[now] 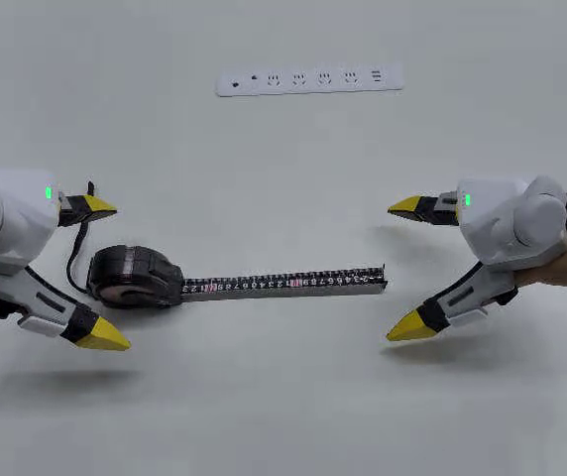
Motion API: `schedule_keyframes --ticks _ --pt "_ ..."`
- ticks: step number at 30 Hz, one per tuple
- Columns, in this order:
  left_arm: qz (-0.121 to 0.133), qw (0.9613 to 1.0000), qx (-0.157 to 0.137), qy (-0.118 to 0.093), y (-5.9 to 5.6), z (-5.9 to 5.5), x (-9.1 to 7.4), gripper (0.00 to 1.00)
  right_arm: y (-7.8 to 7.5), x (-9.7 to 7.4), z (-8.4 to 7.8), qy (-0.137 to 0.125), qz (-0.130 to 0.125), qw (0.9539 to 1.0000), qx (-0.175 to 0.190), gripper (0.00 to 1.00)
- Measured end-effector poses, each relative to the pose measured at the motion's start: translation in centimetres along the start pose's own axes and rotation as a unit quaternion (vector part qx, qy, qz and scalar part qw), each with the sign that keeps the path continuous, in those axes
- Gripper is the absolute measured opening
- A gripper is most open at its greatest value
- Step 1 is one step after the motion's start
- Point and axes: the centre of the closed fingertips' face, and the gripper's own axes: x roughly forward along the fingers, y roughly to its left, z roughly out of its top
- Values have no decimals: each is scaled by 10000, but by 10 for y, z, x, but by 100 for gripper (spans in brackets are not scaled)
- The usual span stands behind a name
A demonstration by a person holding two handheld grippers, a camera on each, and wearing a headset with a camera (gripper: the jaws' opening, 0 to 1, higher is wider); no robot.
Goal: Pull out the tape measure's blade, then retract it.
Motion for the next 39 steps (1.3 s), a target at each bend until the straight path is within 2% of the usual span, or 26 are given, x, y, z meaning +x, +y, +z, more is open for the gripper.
schedule_keyframes --ticks 7,11,20,26,29,35,37,39 --pt "27 9999 -101 -62 0 -1 -3 100 1 -3 0 0 -36 10000 64 100" --pt "142 9993 -270 -198 1 1 -8 100 2 -7 2 -7 -94 9998 157 100" --pt "360 9961 -624 -506 -8 2 -21 100 7 -22 10 -180 -277 9988 363 100" --pt "616 9894 -993 -857 -15 7 -33 100 13 -34 13 -335 -513 9966 555 99" --pt "732 9861 -1147 -959 -18 7 -38 100 16 -38 12 -351 -612 9953 664 100" --pt "1028 9762 -1476 -1213 -25 9 -45 100 26 -46 16 -481 -848 9907 945 100" --pt "1094 9748 -1509 -1225 -27 9 -46 100 28 -48 15 -489 -930 9894 998 99" --pt "1252 9702 -1613 -1304 -27 9 -48 100 29 -50 16 -548 -1071 9865 1112 99"
